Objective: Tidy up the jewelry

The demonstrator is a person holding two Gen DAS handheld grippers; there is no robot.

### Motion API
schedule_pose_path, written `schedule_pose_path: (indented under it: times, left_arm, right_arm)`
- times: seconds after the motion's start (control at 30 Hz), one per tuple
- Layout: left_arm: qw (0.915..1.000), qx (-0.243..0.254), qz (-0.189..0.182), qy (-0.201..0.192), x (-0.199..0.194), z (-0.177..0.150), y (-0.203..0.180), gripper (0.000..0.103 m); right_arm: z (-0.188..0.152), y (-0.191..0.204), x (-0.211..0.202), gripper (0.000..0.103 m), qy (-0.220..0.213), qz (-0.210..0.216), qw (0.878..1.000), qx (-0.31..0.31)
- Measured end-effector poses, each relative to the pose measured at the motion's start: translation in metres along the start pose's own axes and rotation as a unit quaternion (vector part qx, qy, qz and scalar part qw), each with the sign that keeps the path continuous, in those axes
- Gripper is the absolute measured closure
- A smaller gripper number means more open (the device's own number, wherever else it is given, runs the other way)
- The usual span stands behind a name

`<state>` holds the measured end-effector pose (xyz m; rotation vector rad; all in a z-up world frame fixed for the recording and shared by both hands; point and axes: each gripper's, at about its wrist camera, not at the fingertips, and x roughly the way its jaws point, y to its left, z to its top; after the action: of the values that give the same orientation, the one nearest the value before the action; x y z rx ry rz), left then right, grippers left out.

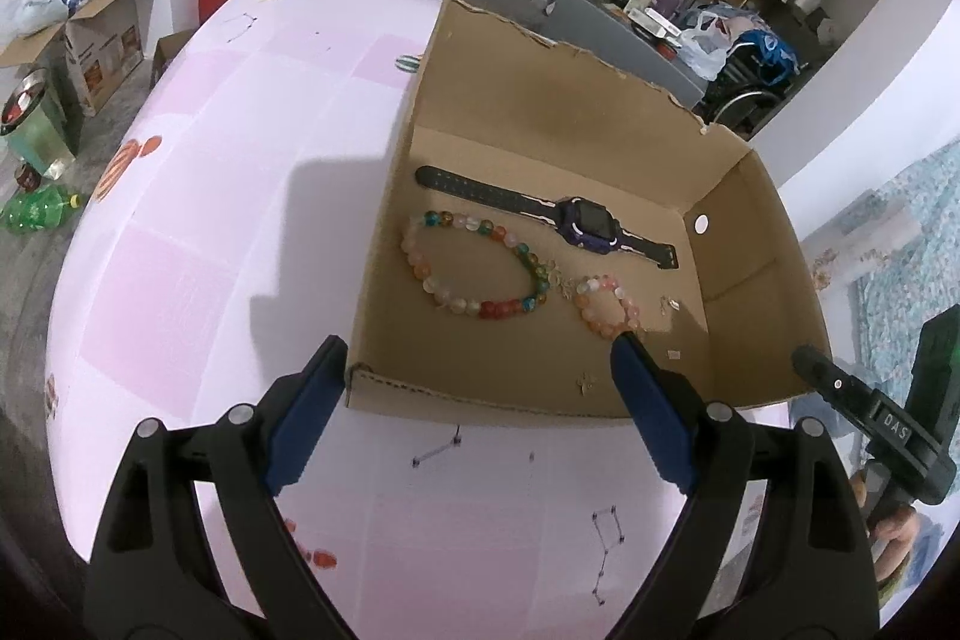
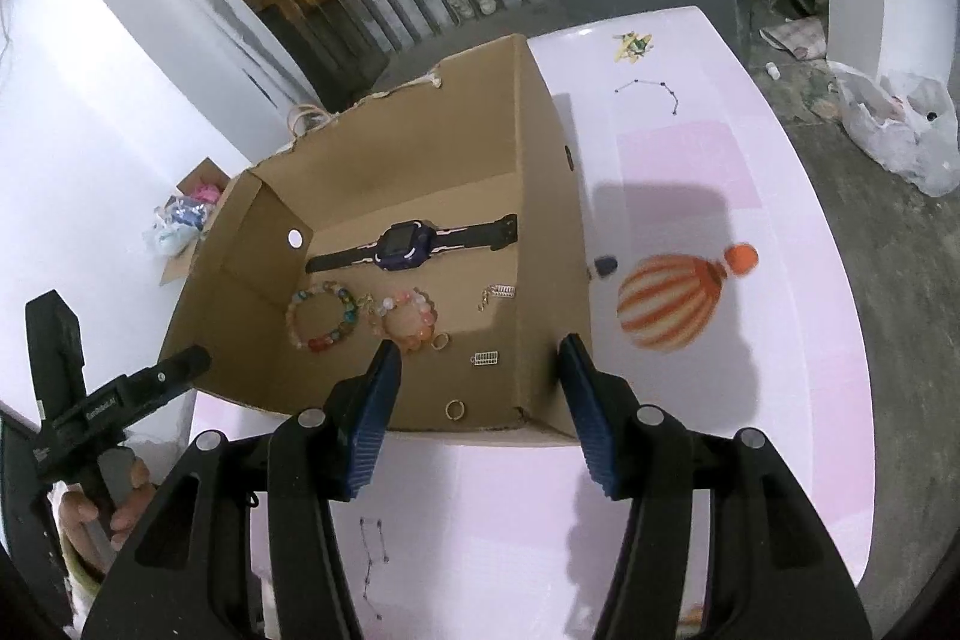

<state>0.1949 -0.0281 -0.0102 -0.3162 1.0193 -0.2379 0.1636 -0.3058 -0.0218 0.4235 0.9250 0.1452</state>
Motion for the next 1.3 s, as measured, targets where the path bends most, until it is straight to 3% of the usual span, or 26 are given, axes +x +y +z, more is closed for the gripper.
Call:
schedule_pose_path:
  times: [0.33,0.6,0.7,0.9,1.07,1.2,1.3]
  left_arm:
    - [1.0,0.007,0.004,-0.006,-0.018,-0.028,0.003,0.019]
    - [0.9999,0.008,0.001,-0.011,-0.021,-0.034,0.004,0.018]
    - [0.9988,0.013,0.004,-0.047,-0.037,-0.039,0.003,0.018]
    - [0.9883,0.069,0.056,-0.124,-0.075,-0.053,-0.013,0.017]
    - [0.9742,0.11,0.08,-0.181,-0.1,-0.072,-0.026,0.013]
    - [0.9693,0.119,0.077,-0.201,-0.104,-0.086,-0.028,0.012]
    - [0.9679,0.121,0.082,-0.205,-0.098,-0.096,-0.029,0.012]
  right_arm:
    - [-0.041,0.004,-0.022,0.049,-0.02,-0.001,1.0,0.012]
    - [-0.048,0.003,-0.025,0.049,-0.036,-0.004,0.999,0.014]
    - [-0.051,0.002,-0.03,0.049,-0.05,0.003,0.999,0.012]
    - [-0.065,0.011,-0.05,0.044,-0.083,-0.025,0.996,-0.013]
    - [-0.085,0.035,-0.075,0.03,-0.146,-0.07,0.984,-0.075]
    - [-0.115,0.046,-0.086,0.024,-0.219,-0.101,0.965,-0.107]
    - [-0.132,0.051,-0.087,0.023,-0.246,-0.12,0.955,-0.113]
